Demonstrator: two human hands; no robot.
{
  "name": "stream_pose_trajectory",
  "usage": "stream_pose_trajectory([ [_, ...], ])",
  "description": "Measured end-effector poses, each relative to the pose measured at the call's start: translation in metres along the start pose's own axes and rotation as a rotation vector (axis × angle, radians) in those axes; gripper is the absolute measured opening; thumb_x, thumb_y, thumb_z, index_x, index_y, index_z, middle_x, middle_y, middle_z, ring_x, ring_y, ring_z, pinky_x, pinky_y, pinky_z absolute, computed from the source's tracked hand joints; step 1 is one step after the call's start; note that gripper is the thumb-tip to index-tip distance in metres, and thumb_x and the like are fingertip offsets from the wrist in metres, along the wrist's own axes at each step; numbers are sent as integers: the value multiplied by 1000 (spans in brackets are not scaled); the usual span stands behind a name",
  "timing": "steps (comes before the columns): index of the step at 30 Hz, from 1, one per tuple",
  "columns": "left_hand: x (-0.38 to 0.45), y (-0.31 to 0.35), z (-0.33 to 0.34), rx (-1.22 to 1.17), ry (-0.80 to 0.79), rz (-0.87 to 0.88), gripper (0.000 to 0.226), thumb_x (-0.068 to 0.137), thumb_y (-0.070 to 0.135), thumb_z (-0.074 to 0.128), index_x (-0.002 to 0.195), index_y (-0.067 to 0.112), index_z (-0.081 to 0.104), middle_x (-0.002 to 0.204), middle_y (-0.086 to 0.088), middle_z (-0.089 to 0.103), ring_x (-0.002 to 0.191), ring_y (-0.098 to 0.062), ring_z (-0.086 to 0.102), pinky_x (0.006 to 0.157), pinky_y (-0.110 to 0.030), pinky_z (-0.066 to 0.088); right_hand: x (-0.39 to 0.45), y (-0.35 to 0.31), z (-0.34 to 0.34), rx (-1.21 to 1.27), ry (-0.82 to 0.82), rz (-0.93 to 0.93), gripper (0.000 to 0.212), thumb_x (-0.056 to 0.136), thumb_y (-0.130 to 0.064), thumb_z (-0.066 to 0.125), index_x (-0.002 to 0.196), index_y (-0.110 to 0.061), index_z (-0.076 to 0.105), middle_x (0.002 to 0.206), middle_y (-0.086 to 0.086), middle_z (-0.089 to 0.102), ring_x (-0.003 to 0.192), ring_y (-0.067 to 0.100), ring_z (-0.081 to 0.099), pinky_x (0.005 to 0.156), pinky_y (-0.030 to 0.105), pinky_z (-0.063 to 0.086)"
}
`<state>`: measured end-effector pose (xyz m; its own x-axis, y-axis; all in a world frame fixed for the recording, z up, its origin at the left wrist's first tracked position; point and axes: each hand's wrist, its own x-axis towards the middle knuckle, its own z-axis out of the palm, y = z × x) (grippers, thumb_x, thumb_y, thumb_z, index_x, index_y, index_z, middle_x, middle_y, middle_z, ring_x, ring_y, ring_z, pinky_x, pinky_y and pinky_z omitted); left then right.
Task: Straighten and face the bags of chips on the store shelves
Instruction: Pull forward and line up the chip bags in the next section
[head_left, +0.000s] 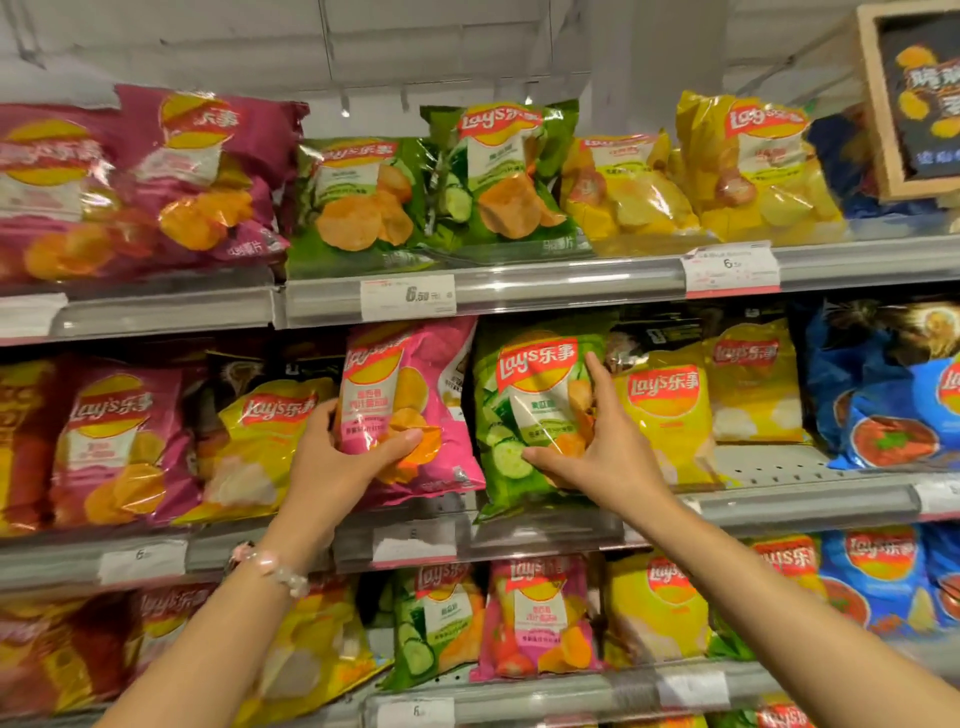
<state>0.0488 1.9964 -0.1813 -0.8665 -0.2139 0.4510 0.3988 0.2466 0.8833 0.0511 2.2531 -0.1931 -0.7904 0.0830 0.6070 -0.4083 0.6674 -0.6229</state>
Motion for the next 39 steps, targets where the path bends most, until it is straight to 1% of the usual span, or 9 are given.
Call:
stream_pose_trajectory([
  [7, -11, -16, -25, -34, -83, -26, 96, 33, 56, 85, 118, 32, 49, 111, 3, 66, 98, -13, 66, 87, -37, 55, 20, -7, 45, -76, 29, 56, 117, 68, -56, 76, 150, -31, -4, 147, 4, 39, 129, 27, 45, 93, 43, 48],
  [11, -13, -22, -36, -25, -101, -23, 96, 41, 49, 93, 123, 30, 47, 113, 2, 66, 99, -13, 65, 87, -35, 54, 18, -8, 54, -91, -8, 72, 115, 70, -56, 74, 151, -29, -3, 148, 4, 37, 130, 26, 44, 95, 40, 45],
  [16, -14, -22, -41, -53, -92, 3, 96, 45, 44, 82, 131, 23, 45, 115, 6, 61, 100, -6, 61, 80, -24, 50, 17, -10, 54, -137, -86, 121, 116, 69, -62, 71, 151, -29, -4, 147, 12, 34, 130, 30, 43, 97, 42, 43],
  [19, -15, -26, -41, -39, -89, -19, 109, 42, 52, 87, 137, 23, 40, 122, 2, 60, 105, -12, 61, 90, -34, 52, 20, -11, 49, -48, -146, 168, 116, 66, -70, 67, 150, -34, -3, 151, 14, 28, 134, 30, 39, 106, 46, 39],
  [23, -20, -24, -38, -7, -51, -15, 120, 36, 59, 90, 138, 24, 38, 122, 3, 58, 107, -14, 60, 94, -40, 52, 23, -15, 47, -35, -73, 175, 94, 79, -69, 53, 151, -32, 6, 157, 14, 18, 145, 28, 16, 113, 48, 26],
  [27, -22, -22, -26, 35, -40, 21, 107, 44, 48, 86, 137, 25, 36, 121, 4, 55, 110, -15, 57, 96, -38, 49, 11, -25, 47, -223, 180, 20, 83, 86, -65, 43, 151, -25, 14, 159, 11, 13, 147, 26, 8, 116, 48, 15],
  [33, -20, -21, -9, 82, -4, 45, 109, 46, 52, 90, 137, 29, 34, 126, 5, 52, 114, -15, 54, 92, -33, 48, 4, -23, 48, -292, 98, 53, 85, 86, -53, 53, 152, -19, 12, 158, 13, 16, 146, 26, 12, 114, 49, 21],
  [36, -22, -16, -2, 120, 29, 82, 110, 47, 50, 90, 138, 30, 32, 129, 5, 51, 115, -14, 53, 91, -30, 47, -6, -46, 42, -22, 114, -94, 86, 86, -65, 48, 151, -17, 17, 156, 4, 23, 143, 17, 21, 116, 38, 23],
  [39, -26, -6, 7, 147, 50, 143, 108, 51, 40, 91, 140, 27, 32, 112, 19, 51, 96, 8, 53, 74, -3, 41, -6, -76, 40, 495, -185, 86, 98, 73, -54, 65, 150, -24, 13, 153, -1, 29, 138, 13, 32, 109, 30, 33],
])
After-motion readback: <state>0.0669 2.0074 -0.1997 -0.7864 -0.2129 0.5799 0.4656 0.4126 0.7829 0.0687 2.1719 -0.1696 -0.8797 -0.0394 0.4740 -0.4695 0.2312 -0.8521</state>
